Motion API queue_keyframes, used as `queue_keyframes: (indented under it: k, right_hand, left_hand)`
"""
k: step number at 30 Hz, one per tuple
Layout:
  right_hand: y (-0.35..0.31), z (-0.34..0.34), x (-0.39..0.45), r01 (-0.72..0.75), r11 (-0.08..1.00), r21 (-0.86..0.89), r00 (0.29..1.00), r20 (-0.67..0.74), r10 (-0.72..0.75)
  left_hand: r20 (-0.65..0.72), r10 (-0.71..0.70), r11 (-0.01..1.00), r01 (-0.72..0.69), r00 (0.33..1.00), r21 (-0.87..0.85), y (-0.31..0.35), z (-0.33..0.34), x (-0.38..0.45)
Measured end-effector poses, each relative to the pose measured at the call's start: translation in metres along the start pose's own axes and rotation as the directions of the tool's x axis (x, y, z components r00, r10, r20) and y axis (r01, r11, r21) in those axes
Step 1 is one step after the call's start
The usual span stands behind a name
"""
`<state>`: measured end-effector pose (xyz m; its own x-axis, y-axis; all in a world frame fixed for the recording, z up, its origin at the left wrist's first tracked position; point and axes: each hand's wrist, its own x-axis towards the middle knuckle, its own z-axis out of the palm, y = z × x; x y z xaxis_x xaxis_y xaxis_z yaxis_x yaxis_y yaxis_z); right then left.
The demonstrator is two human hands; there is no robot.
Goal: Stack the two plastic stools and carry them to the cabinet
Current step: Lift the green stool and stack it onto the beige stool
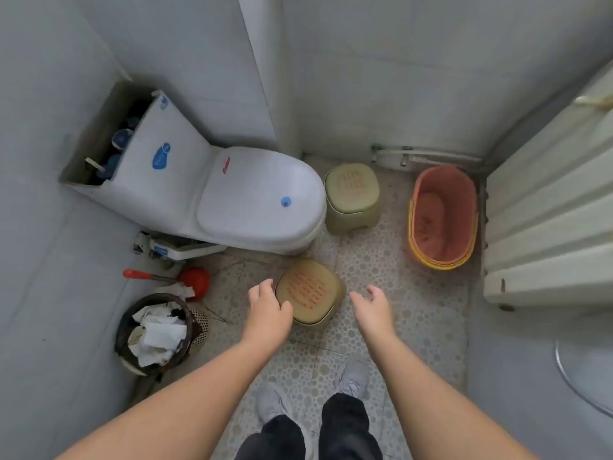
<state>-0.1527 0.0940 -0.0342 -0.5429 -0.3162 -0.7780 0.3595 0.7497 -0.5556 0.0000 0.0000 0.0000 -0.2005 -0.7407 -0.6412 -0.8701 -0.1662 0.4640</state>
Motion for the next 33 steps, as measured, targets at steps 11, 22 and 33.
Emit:
queue_keyframes:
  k: [11,22,33]
  right_hand:
    - [0.068,0.07,0.223,-0.012,0.985,0.171,1.0,-0.024,0.016]
    - [0.086,0.143,0.426,-0.049,0.84,0.541,0.997,0.074,0.01]
    - [0.057,0.154,0.464,-0.156,0.817,0.555,0.962,0.274,-0.002]
  left_hand:
    - [0.098,0.011,0.984,-0.028,0.995,0.174,-0.083,0.141,0.208]
    - [0.094,0.056,0.815,-0.1,0.994,0.571,-0.155,0.262,0.39]
    - [0.181,-0.117,0.812,-0.011,0.977,0.583,-0.142,0.255,0.418]
